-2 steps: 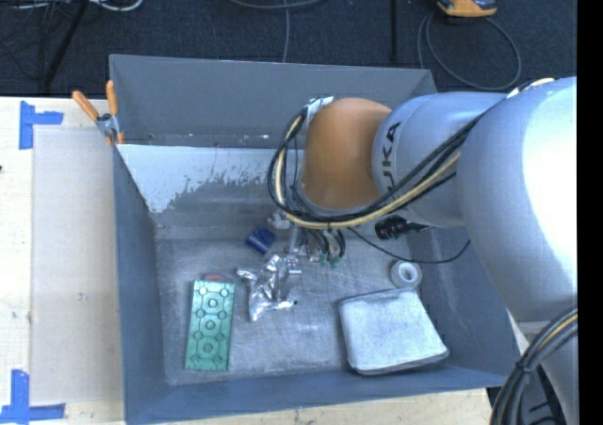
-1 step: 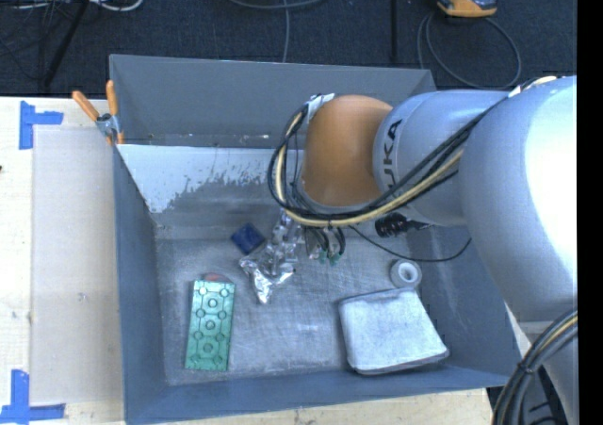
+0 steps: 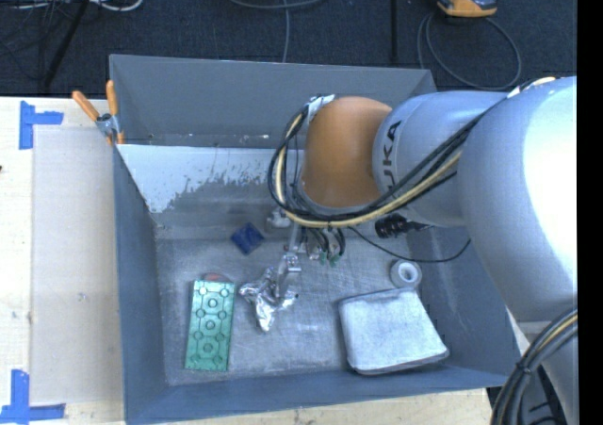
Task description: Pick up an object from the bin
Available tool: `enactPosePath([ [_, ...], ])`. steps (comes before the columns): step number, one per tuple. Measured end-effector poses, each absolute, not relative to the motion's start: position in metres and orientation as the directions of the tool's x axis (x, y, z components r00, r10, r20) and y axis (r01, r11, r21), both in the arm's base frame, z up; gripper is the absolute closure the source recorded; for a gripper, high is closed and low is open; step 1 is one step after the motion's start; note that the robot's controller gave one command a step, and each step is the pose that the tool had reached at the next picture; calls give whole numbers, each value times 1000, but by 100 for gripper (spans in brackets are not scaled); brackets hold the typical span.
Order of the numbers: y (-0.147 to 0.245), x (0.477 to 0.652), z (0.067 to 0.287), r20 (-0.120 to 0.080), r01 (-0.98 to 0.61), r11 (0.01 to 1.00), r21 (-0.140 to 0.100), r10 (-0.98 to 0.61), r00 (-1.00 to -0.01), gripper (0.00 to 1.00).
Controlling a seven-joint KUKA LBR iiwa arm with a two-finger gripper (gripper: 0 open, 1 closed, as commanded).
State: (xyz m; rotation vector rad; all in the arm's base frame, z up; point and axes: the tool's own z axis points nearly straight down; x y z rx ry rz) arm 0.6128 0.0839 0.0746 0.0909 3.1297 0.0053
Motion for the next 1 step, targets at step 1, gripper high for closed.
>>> enactPosePath([
  [1,121,597,76,-5,216,976,2,216,-976,0],
])
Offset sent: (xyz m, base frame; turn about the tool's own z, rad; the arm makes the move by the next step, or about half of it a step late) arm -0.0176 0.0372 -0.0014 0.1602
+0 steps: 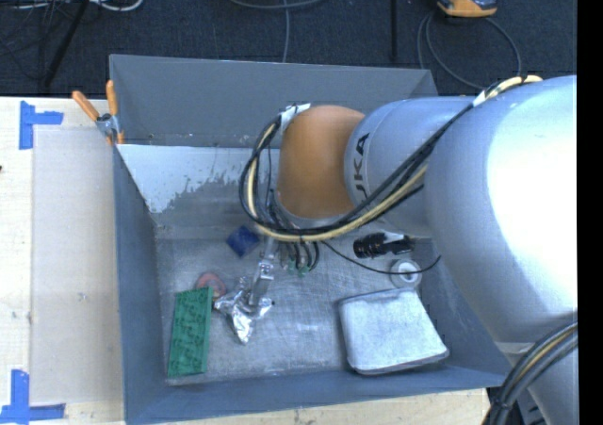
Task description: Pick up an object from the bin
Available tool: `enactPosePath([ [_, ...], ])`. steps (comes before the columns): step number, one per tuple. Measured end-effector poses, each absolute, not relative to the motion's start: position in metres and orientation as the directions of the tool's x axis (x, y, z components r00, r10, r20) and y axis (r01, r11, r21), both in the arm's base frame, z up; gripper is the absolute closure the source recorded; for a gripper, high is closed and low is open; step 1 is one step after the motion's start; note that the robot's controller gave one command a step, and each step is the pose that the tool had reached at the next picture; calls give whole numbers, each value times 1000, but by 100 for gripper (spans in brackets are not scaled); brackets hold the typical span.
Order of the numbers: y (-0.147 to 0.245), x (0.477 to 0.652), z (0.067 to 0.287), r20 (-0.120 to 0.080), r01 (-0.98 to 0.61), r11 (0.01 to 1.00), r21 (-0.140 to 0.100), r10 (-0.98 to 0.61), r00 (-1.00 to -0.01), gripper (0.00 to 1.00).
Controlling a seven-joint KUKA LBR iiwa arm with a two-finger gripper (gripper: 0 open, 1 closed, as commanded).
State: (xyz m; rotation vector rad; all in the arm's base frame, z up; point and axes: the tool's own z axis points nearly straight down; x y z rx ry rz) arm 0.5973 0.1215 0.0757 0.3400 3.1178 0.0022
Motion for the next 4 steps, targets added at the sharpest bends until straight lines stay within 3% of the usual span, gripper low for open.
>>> enactPosePath([
  [1,122,598,77,-4,216,976,4,216,-976,100],
  [2,116,603,217,-9,180,984,4,180,-984,100],
  [3,110,607,95,8,78,997,-3,78,-997,100],
  [4,111,609,100,1,79,997,0,79,-997,0],
])
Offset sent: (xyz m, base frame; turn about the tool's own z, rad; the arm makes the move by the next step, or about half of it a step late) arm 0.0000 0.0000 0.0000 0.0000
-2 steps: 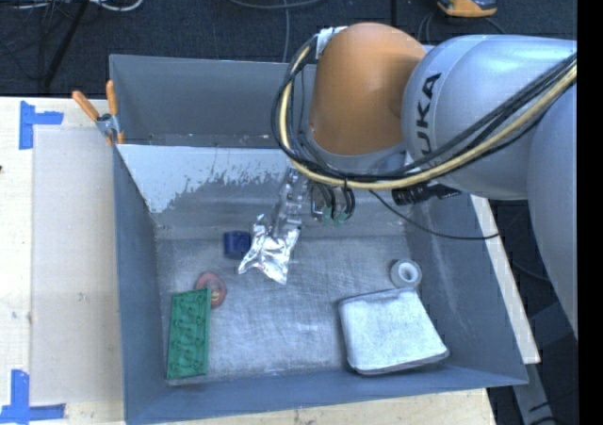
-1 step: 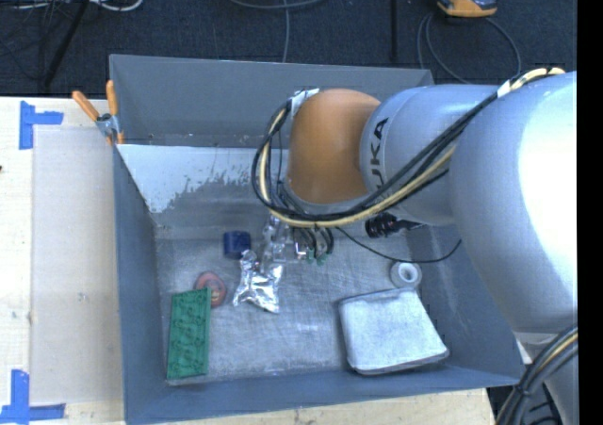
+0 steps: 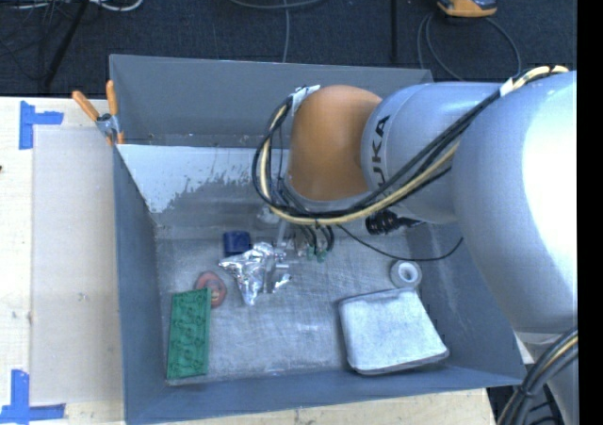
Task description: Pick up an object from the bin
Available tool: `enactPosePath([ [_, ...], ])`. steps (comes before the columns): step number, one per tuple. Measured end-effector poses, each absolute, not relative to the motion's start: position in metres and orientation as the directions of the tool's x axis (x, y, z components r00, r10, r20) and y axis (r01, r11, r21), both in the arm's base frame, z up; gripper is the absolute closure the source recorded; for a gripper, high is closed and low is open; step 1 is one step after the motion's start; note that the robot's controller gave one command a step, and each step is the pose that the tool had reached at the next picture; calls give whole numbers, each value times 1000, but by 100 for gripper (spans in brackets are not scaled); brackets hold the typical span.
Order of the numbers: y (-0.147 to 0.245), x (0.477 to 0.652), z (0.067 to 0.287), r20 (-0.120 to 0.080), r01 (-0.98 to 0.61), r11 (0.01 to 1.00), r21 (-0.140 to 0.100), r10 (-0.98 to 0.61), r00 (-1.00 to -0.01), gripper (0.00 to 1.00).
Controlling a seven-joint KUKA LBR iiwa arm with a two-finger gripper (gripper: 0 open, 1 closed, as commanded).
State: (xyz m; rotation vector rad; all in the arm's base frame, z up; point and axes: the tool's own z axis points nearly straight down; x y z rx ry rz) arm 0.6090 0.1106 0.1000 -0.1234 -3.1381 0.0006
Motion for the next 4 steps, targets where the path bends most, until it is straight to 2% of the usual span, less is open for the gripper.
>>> enactPosePath([
  [1,136,620,74,-2,-101,995,-3,-101,-995,0],
  [2,138,622,76,-10,-100,995,2,-99,-995,100],
  [3,133,608,190,-8,-125,992,0,-125,-992,100],
  [4,144,606,231,-5,-419,908,0,-419,-908,100],
])
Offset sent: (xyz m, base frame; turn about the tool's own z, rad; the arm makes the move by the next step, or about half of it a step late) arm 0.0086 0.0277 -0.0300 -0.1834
